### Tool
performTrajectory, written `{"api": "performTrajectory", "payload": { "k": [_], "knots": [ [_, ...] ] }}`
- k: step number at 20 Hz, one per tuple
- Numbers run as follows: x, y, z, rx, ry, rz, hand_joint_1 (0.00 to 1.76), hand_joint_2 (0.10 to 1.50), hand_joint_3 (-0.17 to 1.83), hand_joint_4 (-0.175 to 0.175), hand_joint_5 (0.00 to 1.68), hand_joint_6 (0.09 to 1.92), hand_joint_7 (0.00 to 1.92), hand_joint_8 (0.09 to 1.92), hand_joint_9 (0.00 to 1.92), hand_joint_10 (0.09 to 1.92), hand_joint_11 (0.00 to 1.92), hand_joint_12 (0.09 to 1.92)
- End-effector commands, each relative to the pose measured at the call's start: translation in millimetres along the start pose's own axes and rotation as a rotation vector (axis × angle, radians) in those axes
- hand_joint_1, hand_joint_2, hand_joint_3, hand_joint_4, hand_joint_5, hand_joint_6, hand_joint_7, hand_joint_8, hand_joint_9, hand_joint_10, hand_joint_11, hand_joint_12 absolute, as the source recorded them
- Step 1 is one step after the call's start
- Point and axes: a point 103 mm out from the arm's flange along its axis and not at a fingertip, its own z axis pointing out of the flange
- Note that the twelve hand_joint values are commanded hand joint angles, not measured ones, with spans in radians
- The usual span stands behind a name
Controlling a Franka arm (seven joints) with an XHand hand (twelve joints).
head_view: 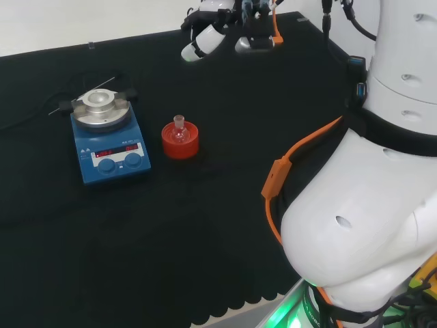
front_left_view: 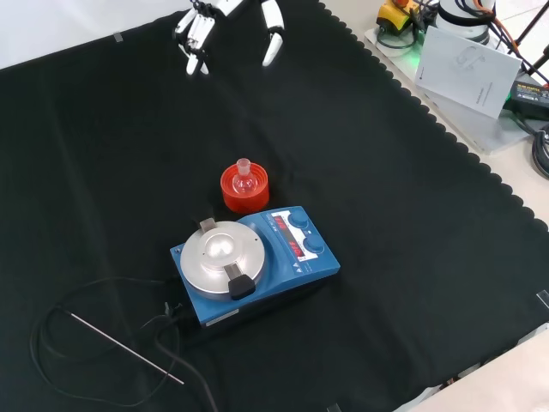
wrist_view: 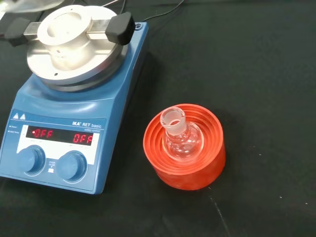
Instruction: Pick up the round-bottom flask.
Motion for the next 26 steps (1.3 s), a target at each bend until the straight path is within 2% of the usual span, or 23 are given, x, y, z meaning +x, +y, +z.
{"api": "performTrajectory", "payload": {
  "k": [1,3,9,19,26],
  "knots": [
    [5,12,10,-0.002,0.014,-0.010,0.67,0.52,0.79,-0.117,0.34,0.11,0.32,0.97,0.30,0.99,0.00,1.45],
    [5,15,15,0.003,0.024,0.003,0.66,0.52,0.78,-0.119,0.35,0.16,0.28,0.98,0.26,1.00,0.00,1.44],
    [11,28,36,-0.010,0.073,0.007,0.63,0.51,0.78,-0.120,0.24,0.51,0.25,0.98,0.23,1.01,0.00,1.40],
    [15,33,54,0.021,0.104,-0.004,0.62,0.51,0.77,-0.124,0.22,0.59,0.25,0.97,0.22,1.00,0.00,1.38],
    [19,27,68,0.057,0.121,-0.010,0.59,0.51,0.76,-0.122,0.19,0.61,0.23,0.96,0.20,1.00,0.00,1.36]
  ]
}}
